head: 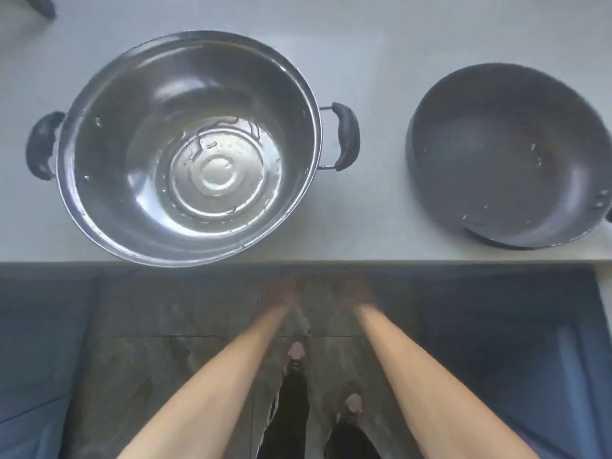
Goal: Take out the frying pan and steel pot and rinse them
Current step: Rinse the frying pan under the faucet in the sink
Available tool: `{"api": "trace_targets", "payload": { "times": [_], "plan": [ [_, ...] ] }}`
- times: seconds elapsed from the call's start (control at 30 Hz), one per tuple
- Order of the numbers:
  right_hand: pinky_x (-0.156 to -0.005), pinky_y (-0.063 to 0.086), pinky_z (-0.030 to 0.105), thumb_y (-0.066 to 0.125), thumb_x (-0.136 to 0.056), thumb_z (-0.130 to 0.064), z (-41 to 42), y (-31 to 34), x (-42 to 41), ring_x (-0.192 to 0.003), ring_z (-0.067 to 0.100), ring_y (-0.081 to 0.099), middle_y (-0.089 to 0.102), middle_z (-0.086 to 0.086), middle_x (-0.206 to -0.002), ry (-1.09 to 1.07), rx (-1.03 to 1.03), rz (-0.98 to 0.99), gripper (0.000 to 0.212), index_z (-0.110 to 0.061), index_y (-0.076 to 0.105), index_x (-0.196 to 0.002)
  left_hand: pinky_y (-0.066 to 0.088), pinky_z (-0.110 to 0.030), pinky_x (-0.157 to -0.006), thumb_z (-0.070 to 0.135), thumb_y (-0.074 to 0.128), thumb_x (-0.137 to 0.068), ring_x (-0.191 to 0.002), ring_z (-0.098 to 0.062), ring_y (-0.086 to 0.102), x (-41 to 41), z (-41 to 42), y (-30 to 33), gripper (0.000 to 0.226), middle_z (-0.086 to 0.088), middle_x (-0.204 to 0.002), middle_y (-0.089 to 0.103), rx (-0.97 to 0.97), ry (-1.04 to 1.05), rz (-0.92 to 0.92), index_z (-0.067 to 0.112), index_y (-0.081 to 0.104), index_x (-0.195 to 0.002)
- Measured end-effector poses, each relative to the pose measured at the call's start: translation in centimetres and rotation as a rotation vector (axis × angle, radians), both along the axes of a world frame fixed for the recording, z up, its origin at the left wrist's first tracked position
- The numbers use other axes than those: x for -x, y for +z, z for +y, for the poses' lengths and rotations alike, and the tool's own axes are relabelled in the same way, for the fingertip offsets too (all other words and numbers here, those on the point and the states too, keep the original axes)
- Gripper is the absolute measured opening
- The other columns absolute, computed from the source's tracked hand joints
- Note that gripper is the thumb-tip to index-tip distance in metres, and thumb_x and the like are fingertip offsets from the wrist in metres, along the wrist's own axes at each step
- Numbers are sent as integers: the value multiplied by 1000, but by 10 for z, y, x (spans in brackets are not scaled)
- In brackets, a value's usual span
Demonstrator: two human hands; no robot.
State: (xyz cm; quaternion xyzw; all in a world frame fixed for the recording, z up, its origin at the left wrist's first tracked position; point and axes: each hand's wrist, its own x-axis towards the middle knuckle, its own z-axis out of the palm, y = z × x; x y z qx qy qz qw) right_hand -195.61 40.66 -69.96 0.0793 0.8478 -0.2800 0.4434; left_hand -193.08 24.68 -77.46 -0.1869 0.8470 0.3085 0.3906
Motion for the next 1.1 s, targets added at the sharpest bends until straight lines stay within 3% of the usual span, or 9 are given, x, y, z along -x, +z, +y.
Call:
{"api": "trace_targets", "payload": {
  "times": [0.07,0.13,0.23,0.33,0.5,0.6,0.7,0.77,1.1],
  "plan": [
    [-95,34,23,44,-97,-25,6,22,-17,-127,22,44,44,1,-140,51,91,-79,42,-12,42,-137,41,-30,-103,40,50,-90,-118,-20,54,-11,8,41,42,-3,-136,53,-154,72,46,19,54,-127],
    [-98,38,25,47,-94,-38,25,57,-34,-124,19,49,51,-1,-138,94,150,-124,42,-21,50,-133,46,-21,-92,34,52,-93,-99,-11,61,-28,14,100,23,-3,-127,61,-280,93,100,28,58,-114],
    [-99,44,29,54,-85,-47,77,120,-52,-108,7,59,64,-6,-122,133,226,-164,33,-33,62,-114,48,-7,-65,35,57,-90,-81,-4,65,-44,14,168,14,20,-109,67,-431,17,113,47,63,-96],
    [-86,50,26,63,-84,-38,128,192,-59,-92,4,65,70,-5,-104,-42,219,-102,16,-32,67,-97,47,-11,-80,36,61,-86,-93,2,64,-30,22,215,17,34,-98,65,-525,-36,219,50,64,-97],
    [-87,49,28,72,-78,-18,196,262,-36,-92,18,66,70,-4,-103,-389,123,314,12,-27,64,-76,48,-18,-80,36,61,-84,-88,5,61,38,62,264,25,20,-107,64,-620,45,458,49,54,-103],
    [-87,41,22,71,-77,-19,230,270,-7,-98,8,59,66,-5,-106,-349,-88,546,20,-31,63,-91,49,-33,-90,37,59,-84,-99,-5,61,76,84,268,36,14,-118,58,-564,64,511,38,51,-119],
    [-97,39,35,65,-76,-19,253,262,21,-114,19,51,55,0,-121,-99,-466,722,34,-23,61,-110,45,-35,-92,38,59,-84,-104,-14,59,99,100,264,46,8,-115,55,-461,56,524,34,46,-128],
    [-99,34,37,62,-78,-21,261,251,35,-117,23,49,52,1,-126,-8,-544,706,36,-23,57,-114,45,-36,-89,33,58,-87,-103,-18,59,111,111,261,40,2,-114,56,-392,27,564,34,47,-126],
    [-75,39,33,62,-82,-41,322,230,52,-95,22,59,66,-4,-109,30,-159,612,36,-33,48,-115,43,-33,-89,11,54,-84,-97,-23,63,123,142,273,27,-2,-104,66,-191,92,642,28,63,-103]
  ]
}}
